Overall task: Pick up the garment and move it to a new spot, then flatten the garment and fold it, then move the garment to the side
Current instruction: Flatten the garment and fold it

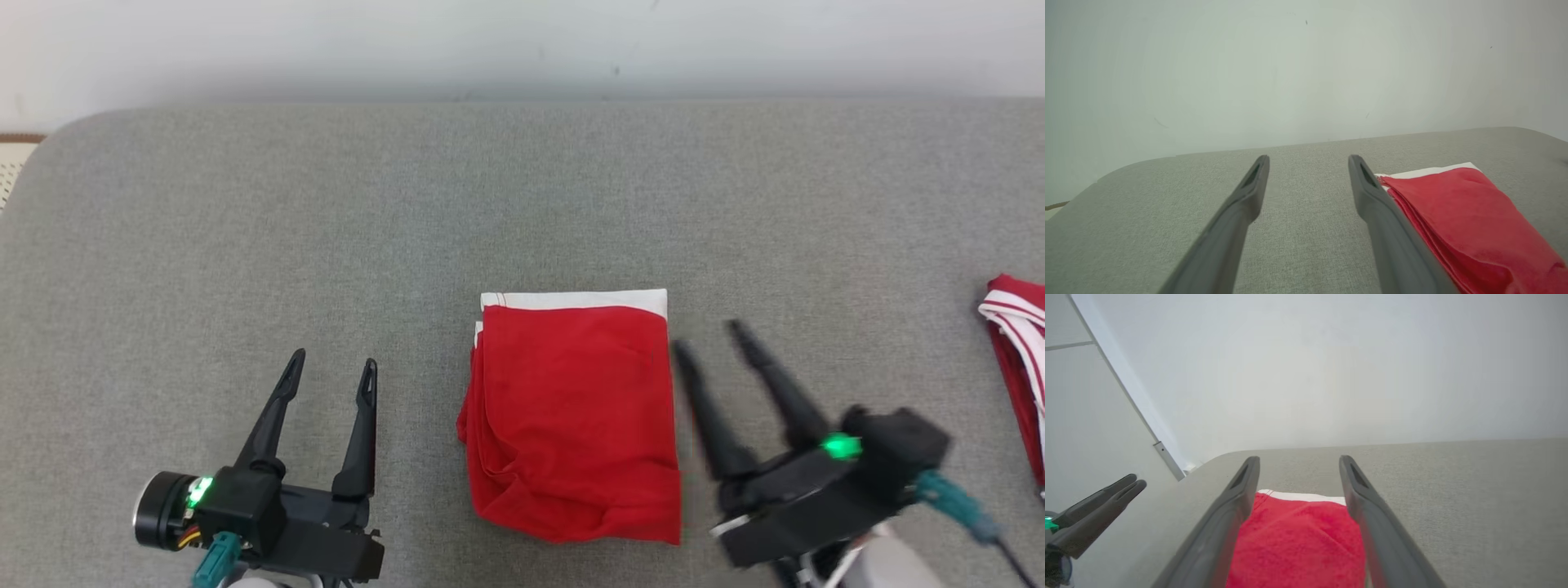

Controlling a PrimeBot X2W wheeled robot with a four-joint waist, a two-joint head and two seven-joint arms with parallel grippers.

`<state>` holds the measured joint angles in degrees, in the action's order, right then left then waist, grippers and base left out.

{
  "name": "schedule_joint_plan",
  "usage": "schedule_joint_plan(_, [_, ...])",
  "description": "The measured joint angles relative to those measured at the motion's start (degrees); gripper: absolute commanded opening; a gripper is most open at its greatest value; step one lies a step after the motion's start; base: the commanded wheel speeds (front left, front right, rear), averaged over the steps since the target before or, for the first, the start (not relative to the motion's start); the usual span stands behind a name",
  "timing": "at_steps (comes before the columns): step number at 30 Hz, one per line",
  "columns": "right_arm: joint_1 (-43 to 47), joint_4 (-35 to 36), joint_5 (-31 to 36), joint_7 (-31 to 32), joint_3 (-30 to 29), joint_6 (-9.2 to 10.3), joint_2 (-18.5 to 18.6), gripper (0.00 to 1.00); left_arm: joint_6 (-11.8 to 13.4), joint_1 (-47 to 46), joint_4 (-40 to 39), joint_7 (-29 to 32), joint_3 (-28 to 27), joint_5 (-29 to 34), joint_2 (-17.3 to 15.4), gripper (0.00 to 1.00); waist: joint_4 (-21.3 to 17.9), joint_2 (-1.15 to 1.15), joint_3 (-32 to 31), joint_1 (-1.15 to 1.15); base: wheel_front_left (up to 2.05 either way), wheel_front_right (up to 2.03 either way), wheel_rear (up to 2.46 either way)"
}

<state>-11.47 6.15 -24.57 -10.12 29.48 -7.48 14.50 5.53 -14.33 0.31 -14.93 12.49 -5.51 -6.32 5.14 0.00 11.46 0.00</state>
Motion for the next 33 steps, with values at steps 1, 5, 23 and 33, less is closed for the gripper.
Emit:
schedule_joint_plan(1, [0.5, 0.2, 0.6, 0.0, -2.2, 0.0, -0.3, 1.0, 0.1, 0.1, 0.0, 0.0, -0.1, 0.0, -0.2, 1.0, -0.1, 0.0, -0.3, 0.0, 0.0, 0.0, 0.0])
schedule_joint_plan(5, [1.7, 0.4, 3.5, 0.0, -9.2, 0.0, -0.7, 1.0, 0.3, 0.7, -0.4, 0.0, -0.5, 0.1, -0.7, 1.0, -0.3, 0.0, -1.5, 0.0, 0.0, 0.0, 0.0])
schedule_joint_plan(23, [11.4, 1.4, 9.8, 3.1, -21.3, 0.0, -0.5, 1.0, 2.3, 6.7, -3.7, 0.7, -1.4, 0.1, -2.5, 1.0, -0.4, 0.0, -6.2, -0.01, 0.0, 0.0, 0.0])
schedule_joint_plan(33, [13.3, 3.0, 10.5, 4.1, -21.9, 0.0, -0.8, 1.0, 2.7, 7.7, -4.7, 1.6, -1.3, 0.0, -3.2, 1.0, -1.1, 0.0, -7.0, -0.01, 0.0, 0.0, 0.0])
